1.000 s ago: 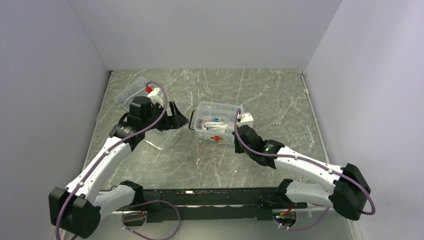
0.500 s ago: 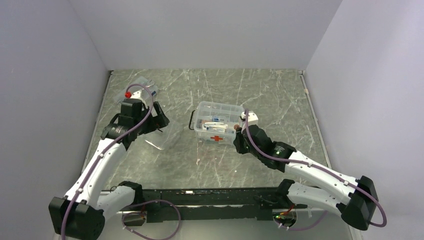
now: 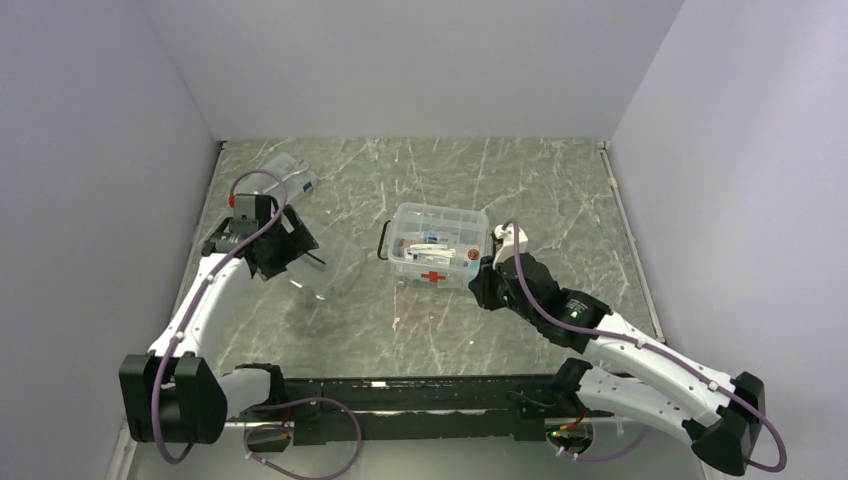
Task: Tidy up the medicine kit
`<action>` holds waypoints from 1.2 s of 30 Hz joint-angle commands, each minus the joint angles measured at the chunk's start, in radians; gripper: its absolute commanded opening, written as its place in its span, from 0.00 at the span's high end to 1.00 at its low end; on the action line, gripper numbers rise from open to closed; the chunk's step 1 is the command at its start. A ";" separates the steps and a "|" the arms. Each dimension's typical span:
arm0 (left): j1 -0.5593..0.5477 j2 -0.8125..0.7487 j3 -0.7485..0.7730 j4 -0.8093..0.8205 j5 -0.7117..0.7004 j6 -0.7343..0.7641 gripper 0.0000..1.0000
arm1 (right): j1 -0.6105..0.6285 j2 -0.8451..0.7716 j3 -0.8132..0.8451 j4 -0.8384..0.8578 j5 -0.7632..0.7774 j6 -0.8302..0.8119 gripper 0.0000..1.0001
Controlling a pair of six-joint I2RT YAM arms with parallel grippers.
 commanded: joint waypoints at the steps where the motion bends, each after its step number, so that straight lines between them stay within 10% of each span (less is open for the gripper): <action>1: 0.019 0.042 0.030 0.019 0.030 -0.042 0.08 | 0.006 -0.041 -0.004 -0.005 0.001 0.010 0.76; 36: 0.050 0.382 0.124 0.116 0.049 -0.128 0.40 | 0.005 -0.174 -0.053 -0.040 -0.016 0.016 0.78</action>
